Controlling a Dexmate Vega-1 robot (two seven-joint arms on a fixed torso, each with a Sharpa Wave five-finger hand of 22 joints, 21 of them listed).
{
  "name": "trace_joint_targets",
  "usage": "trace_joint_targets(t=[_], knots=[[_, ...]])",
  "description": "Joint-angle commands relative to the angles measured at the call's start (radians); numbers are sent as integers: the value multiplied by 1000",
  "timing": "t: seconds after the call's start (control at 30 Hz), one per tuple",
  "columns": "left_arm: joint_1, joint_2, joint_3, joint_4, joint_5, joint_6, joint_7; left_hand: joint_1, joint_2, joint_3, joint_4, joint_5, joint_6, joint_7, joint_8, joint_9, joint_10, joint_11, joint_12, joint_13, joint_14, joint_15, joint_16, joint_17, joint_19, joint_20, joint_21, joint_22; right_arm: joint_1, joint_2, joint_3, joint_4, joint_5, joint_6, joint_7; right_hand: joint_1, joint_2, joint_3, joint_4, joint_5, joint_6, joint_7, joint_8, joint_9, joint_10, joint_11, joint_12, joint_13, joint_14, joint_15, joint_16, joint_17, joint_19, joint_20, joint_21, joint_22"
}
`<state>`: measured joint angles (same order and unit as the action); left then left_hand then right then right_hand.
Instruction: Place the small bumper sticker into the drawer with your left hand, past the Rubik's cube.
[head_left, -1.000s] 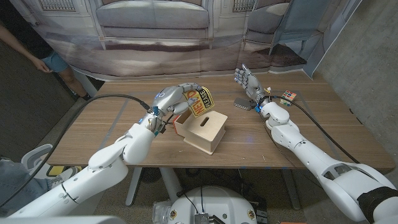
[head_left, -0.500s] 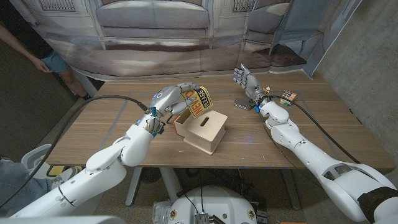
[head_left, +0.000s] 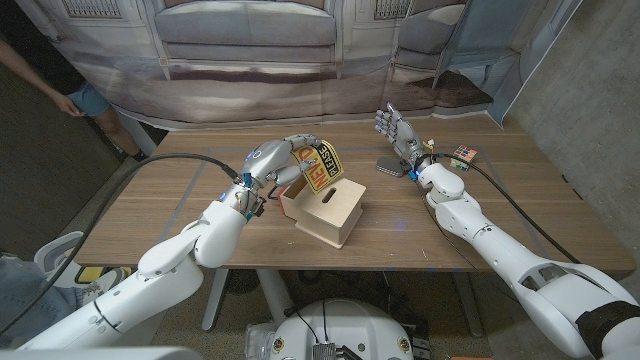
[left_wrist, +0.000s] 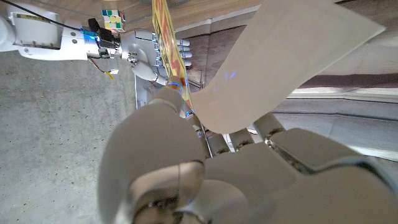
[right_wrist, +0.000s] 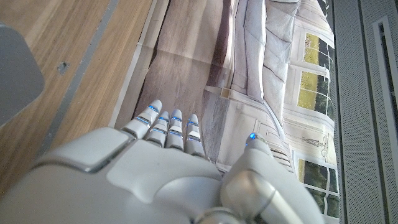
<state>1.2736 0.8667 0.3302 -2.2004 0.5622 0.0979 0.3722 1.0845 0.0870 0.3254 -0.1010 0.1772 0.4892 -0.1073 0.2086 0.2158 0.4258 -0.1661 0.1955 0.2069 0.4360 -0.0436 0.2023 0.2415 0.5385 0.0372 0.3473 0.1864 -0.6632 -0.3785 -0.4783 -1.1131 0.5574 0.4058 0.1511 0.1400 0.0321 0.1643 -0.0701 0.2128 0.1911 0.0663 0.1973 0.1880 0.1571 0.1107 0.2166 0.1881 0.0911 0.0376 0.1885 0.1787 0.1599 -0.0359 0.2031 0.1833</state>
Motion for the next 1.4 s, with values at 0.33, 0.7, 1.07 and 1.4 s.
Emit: trace_joint_targets(t=[0.33, 0.7, 1.07, 1.4], knots=[[-24, 1, 18, 12, -13, 6, -37, -19, -9, -11, 4, -3, -7, -6, 1, 2, -7, -3, 0, 1, -18, -64, -6, -2, -18, 6, -10, 1, 10, 4, -3, 15, -3, 1, 5, 3, 11, 1, -6, -1, 9, -2, 1, 4, 10, -1, 3, 3, 4, 2, -2, 4, 5, 1, -1, 2], [-44, -3, 32, 18, -15, 6, -47, -23, -11, -13, 5, -2, -6, -8, 3, 1, -8, -7, 2, 1, -18, -66, -3, -4, -18, 7, -12, 1, 7, 1, 2, 12, 0, 1, 1, 3, 12, 1, -6, -2, 10, -3, 1, 4, 10, -1, 2, 3, 4, 3, -2, 4, 4, 1, -1, 2], [-34, -2, 36, 5, -12, 15, -43, -28, -11, -16, 6, -1, -10, -6, 3, 1, -10, -7, 2, 1, -15, -64, 0, -5, -17, 10, -13, 1, -8, -11, 10, -9, 2, 6, -4, 4, 12, 1, -7, -2, 11, -4, 1, 4, 10, 1, 2, 3, 4, 4, -2, 4, 4, 1, -1, 2], [3, 3, 28, -19, -4, 29, -27, -30, -12, -17, 6, -1, -9, -7, 4, 0, -10, -4, 3, 1, -14, -63, 1, -7, -17, 10, -14, 2, -13, -17, 11, -26, 6, -5, -5, 4, 13, 0, -7, -2, 11, -6, 1, 4, 10, -1, 2, 3, 4, 4, -2, 4, 3, 2, -2, 2]])
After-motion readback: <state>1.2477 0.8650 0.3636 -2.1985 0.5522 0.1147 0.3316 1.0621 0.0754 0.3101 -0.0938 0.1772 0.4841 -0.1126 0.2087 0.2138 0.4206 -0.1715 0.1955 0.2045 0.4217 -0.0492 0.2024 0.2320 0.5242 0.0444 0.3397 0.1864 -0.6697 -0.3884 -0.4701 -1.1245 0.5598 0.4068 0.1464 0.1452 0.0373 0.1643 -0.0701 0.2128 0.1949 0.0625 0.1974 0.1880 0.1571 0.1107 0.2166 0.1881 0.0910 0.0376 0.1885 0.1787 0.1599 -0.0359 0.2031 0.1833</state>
